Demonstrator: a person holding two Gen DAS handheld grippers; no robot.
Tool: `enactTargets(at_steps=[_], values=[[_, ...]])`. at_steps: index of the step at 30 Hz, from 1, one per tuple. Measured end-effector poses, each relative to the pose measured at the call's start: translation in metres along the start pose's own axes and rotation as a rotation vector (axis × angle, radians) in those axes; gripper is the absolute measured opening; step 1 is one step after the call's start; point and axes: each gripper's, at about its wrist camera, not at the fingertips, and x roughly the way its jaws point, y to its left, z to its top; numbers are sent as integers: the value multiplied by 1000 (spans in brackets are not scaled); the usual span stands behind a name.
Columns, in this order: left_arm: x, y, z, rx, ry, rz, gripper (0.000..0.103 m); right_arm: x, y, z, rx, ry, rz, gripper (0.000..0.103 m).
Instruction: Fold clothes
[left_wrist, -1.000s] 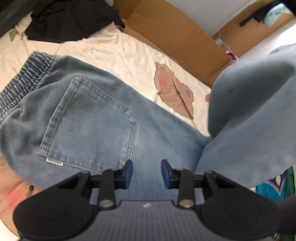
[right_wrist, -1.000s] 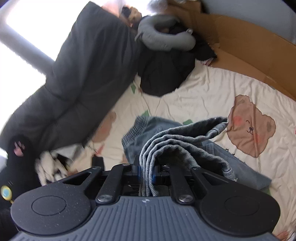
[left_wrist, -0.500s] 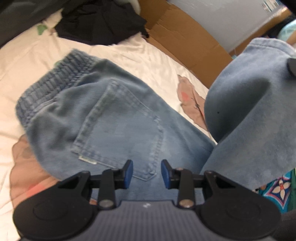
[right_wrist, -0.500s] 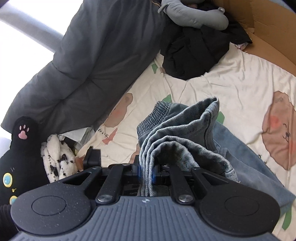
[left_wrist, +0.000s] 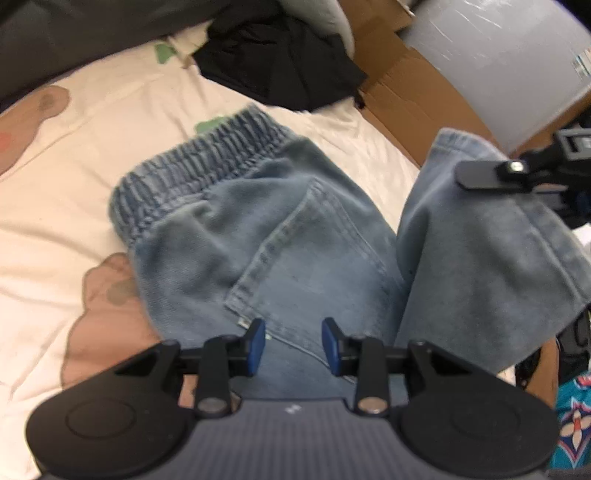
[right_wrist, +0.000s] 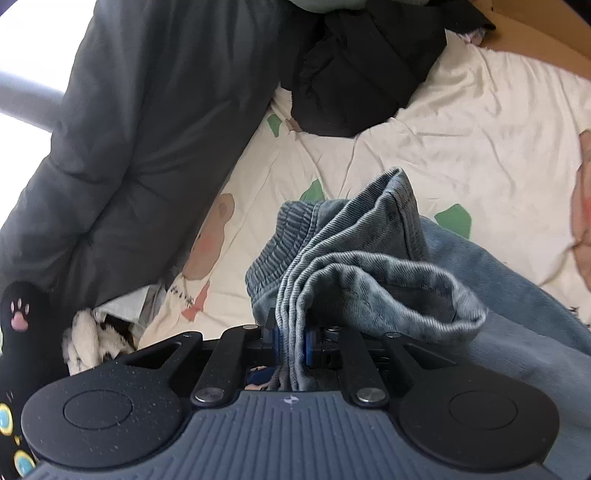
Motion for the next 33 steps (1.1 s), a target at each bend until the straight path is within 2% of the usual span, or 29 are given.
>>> enactTargets(at_steps=[5, 8, 10, 12, 13, 17, 22, 28, 31, 33], values=[[-10, 10, -1, -71, -43, 9, 36, 32, -6, 10, 31, 4, 1, 18], [-13, 16, -1, -97, -52, 33, 36, 48, -7, 14, 53, 13, 8, 25], [-14, 21, -1, -118, -54, 50, 36, 58, -9, 18, 79, 20, 23, 33], [-17, 23, -2, -122, -49, 57, 36, 67, -7, 21, 91, 33, 63, 48], [-19, 24, -2, -115, -46, 60, 36, 71, -6, 23, 96, 39, 71, 50], [-29, 28, -3, -103, -54, 85, 36, 81, -3, 24, 112, 69, 106, 50], [-39, 37, -2, -147, -103, 109, 36, 69, -2, 23, 127, 34, 156, 52], [-38, 35, 5, -183, -143, 88, 39, 47, -16, 21, 87, -6, 108, 52], [-30, 31, 7, -173, -148, 94, 52, 40, -29, 20, 66, -26, 66, 52], [-24, 29, 6, -173, -149, 90, 54, 38, -37, 19, 55, -34, 34, 52]])
